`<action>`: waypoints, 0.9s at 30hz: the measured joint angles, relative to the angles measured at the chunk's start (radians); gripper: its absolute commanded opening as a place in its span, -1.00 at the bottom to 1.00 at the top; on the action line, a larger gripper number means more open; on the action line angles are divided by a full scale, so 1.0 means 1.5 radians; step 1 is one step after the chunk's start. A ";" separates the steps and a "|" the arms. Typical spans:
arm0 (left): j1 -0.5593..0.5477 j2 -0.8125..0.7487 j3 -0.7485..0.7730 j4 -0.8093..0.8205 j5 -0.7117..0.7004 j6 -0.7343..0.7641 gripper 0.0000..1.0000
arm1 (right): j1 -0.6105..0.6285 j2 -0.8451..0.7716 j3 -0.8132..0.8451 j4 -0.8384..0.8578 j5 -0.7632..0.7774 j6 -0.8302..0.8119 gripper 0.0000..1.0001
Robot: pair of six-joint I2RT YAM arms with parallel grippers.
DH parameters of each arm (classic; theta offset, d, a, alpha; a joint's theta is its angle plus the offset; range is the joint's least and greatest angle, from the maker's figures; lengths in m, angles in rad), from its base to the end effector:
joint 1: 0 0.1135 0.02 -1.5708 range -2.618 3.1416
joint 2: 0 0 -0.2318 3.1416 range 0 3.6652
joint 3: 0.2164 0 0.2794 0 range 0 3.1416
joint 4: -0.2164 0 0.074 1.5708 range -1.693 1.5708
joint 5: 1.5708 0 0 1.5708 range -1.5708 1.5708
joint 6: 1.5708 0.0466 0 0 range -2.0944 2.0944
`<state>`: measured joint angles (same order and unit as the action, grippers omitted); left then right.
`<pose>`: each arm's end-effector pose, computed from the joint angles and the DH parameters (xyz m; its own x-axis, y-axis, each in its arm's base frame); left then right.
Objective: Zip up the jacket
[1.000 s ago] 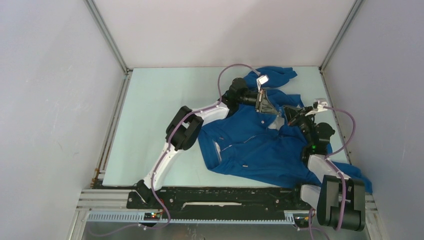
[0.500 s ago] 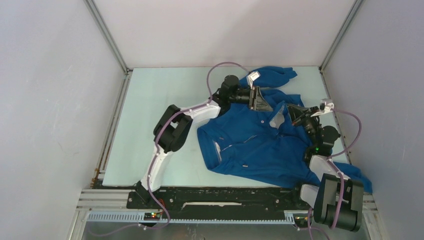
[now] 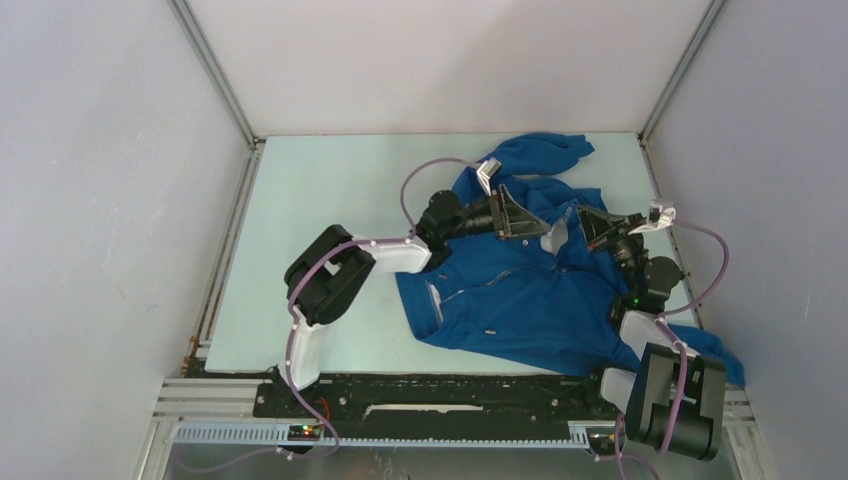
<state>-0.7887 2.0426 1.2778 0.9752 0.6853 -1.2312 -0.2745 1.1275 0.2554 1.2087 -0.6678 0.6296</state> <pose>0.3113 -0.3552 0.1973 -0.8802 -0.1498 -0.4504 0.4671 -0.1042 -0.8781 0.2450 -0.0390 0.1891 0.0510 0.4660 -0.8833 -0.4699 0.7917 0.3905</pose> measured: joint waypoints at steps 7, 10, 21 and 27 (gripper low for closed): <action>-0.054 0.041 -0.017 0.118 -0.141 -0.172 0.06 | 0.002 -0.057 -0.010 -0.017 -0.007 -0.011 -1.00; -0.051 0.067 -0.017 0.129 -0.198 -0.219 0.04 | 0.003 -0.076 -0.011 -0.019 -0.006 -0.014 -1.00; -0.059 0.146 0.009 0.145 -0.269 -0.296 0.08 | 0.003 -0.067 -0.017 0.002 -0.024 -0.009 -1.00; -0.071 0.146 0.024 0.144 -0.276 -0.298 0.15 | 0.003 -0.065 -0.018 0.005 -0.030 -0.007 -1.00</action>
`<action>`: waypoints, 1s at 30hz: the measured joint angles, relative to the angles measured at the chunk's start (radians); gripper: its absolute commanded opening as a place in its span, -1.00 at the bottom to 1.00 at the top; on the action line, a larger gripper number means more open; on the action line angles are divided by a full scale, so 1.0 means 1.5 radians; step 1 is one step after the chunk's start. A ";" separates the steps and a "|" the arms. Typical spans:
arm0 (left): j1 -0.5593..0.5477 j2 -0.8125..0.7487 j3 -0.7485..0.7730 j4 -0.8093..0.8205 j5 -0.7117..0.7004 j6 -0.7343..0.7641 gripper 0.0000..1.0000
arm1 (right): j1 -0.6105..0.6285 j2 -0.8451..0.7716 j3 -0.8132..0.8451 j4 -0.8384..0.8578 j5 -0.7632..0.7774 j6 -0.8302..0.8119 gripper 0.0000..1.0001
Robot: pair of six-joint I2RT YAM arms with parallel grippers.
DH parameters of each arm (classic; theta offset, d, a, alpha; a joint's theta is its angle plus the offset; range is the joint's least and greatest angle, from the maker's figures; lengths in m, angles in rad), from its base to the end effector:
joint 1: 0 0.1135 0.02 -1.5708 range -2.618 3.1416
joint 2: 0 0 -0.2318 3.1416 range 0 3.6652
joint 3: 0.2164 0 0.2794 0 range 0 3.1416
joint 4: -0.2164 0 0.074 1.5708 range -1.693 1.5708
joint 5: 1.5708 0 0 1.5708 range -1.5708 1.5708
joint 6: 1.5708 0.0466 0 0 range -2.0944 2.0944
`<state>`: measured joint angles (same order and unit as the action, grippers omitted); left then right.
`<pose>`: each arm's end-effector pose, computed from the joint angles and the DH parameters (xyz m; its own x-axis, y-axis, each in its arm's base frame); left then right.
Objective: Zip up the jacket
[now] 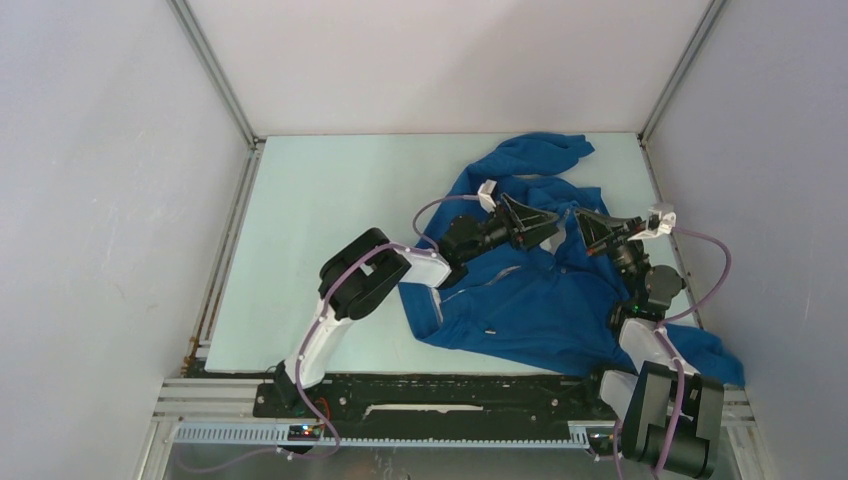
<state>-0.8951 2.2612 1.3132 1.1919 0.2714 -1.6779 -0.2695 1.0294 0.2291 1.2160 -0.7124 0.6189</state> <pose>0.2973 -0.3909 0.1343 -0.9253 -0.3771 0.0394 0.0524 -0.2301 -0.9718 0.2333 -0.0328 0.2022 0.0996 0.4280 -0.8983 -0.5312 0.7862 0.3157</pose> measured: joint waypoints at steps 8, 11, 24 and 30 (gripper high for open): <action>-0.020 0.003 0.022 -0.003 -0.024 -0.028 0.19 | -0.002 -0.011 -0.004 0.000 0.000 0.000 -1.00; -0.024 0.005 0.022 -0.009 -0.040 -0.033 0.15 | -0.003 -0.014 -0.004 0.001 0.000 0.000 -1.00; -0.020 0.002 0.003 -0.064 -0.096 0.015 0.18 | -0.015 -0.015 -0.013 0.019 -0.003 0.012 -1.00; -0.020 0.003 0.010 -0.062 -0.100 0.015 0.22 | -0.018 -0.003 -0.014 0.044 -0.010 0.025 -1.00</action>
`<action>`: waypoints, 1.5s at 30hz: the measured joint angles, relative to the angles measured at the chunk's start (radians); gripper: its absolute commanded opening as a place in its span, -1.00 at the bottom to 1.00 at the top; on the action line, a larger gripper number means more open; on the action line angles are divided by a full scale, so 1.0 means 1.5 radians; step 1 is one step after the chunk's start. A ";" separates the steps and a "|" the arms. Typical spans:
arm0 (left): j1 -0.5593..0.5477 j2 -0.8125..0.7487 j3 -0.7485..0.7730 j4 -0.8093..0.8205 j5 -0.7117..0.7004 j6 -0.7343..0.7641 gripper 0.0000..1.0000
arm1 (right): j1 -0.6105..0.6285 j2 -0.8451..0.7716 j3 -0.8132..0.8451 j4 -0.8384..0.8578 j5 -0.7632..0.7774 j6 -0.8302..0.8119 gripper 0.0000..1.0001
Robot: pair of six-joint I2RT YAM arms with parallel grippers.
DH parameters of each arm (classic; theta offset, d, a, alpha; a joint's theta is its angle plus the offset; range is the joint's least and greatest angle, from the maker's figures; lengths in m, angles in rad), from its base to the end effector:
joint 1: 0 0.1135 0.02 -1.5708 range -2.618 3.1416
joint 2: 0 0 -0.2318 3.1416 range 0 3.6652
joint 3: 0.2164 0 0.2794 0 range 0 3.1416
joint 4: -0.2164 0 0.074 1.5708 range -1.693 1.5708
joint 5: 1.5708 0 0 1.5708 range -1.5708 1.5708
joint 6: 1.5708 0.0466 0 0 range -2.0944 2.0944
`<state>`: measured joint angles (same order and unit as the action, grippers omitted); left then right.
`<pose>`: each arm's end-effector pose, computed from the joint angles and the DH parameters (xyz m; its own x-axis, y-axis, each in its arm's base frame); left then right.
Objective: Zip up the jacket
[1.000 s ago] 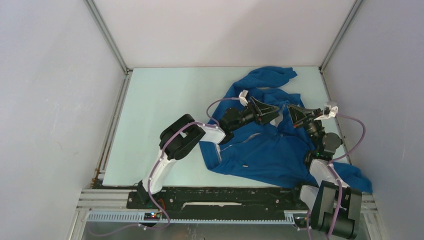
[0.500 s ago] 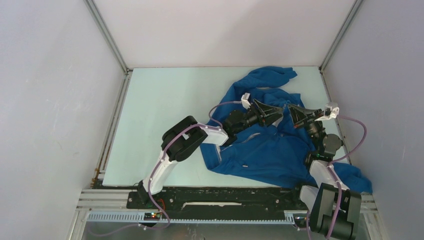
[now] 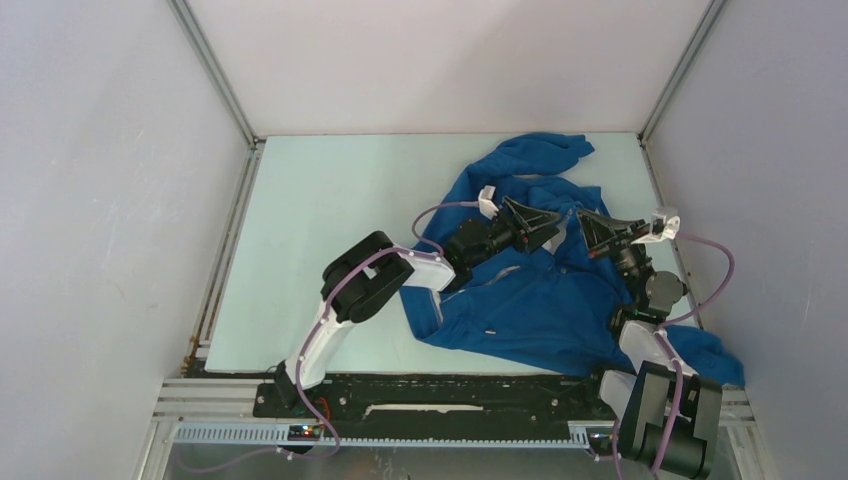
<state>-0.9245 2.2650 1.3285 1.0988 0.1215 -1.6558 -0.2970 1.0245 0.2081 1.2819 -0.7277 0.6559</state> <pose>0.2948 -0.4002 0.1268 -0.8696 -0.4895 0.0643 0.0236 -0.1712 -0.9850 0.2265 -0.0369 0.2026 0.1268 0.4374 -0.8903 -0.5390 0.7838 0.3084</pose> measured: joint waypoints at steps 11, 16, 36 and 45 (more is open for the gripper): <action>-0.006 0.003 0.054 0.020 0.001 -0.002 0.37 | -0.003 0.008 0.000 0.028 -0.002 0.015 -1.00; -0.008 0.014 0.075 0.020 0.001 -0.008 0.40 | -0.006 0.008 0.000 0.030 -0.002 0.018 -1.00; -0.012 0.047 0.132 0.045 0.031 -0.041 0.36 | -0.027 0.008 0.000 0.036 -0.005 0.030 -1.00; -0.012 0.046 0.105 0.086 0.033 -0.048 0.18 | -0.033 0.007 0.000 0.041 -0.008 0.035 -1.00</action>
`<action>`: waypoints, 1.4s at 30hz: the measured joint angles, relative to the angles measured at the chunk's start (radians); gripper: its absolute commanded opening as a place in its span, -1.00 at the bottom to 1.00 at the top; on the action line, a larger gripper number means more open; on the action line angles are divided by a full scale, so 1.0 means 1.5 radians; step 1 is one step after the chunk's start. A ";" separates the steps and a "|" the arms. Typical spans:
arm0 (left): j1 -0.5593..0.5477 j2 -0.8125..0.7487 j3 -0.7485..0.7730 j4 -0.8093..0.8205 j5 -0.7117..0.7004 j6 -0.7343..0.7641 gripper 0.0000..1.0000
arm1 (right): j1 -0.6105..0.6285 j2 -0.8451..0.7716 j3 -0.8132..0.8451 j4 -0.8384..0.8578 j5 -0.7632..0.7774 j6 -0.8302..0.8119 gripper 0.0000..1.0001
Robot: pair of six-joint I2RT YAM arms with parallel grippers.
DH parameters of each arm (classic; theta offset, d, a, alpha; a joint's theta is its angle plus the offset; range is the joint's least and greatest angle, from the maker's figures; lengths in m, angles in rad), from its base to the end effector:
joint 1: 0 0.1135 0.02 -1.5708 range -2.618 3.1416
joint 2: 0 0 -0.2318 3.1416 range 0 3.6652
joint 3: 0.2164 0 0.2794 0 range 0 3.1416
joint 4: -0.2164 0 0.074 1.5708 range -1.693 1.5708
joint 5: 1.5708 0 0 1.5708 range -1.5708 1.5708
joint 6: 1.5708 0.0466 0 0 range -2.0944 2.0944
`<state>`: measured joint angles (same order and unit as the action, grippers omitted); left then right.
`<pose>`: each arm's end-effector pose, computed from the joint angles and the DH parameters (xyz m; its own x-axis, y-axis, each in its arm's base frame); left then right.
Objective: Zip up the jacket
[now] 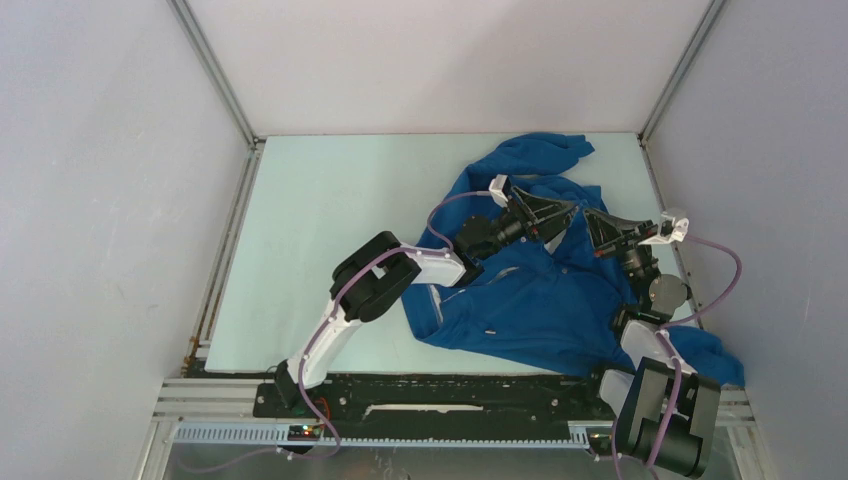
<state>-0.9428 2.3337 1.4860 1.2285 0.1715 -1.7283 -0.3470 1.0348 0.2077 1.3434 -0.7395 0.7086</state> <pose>0.2973 -0.4231 0.1607 -0.9137 -0.3979 0.0830 0.0760 -0.3677 -0.9268 0.2221 -0.0469 0.2061 0.1573 0.4544 -0.8768 -0.5298 0.7881 0.3133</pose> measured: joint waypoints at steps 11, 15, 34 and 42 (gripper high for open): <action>0.003 -0.007 -0.043 0.017 -0.002 0.000 -0.11 | 0.000 0.000 0.000 0.001 -0.005 0.001 -1.00; 0.003 -0.007 -0.043 0.018 -0.002 0.000 -0.22 | -0.002 0.000 0.000 0.003 -0.005 0.002 -1.00; 0.005 -0.009 -0.043 0.025 -0.003 0.001 -0.57 | -0.005 0.000 0.000 0.004 -0.008 0.007 -1.00; 0.006 -0.013 -0.043 0.025 -0.003 0.000 -0.47 | -0.005 0.000 0.000 0.004 -0.011 0.009 -1.00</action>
<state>-0.9333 2.3135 1.4208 1.2667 0.1665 -1.7279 -0.3538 1.0348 0.2077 1.3495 -0.7567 0.7227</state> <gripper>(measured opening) 0.258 0.023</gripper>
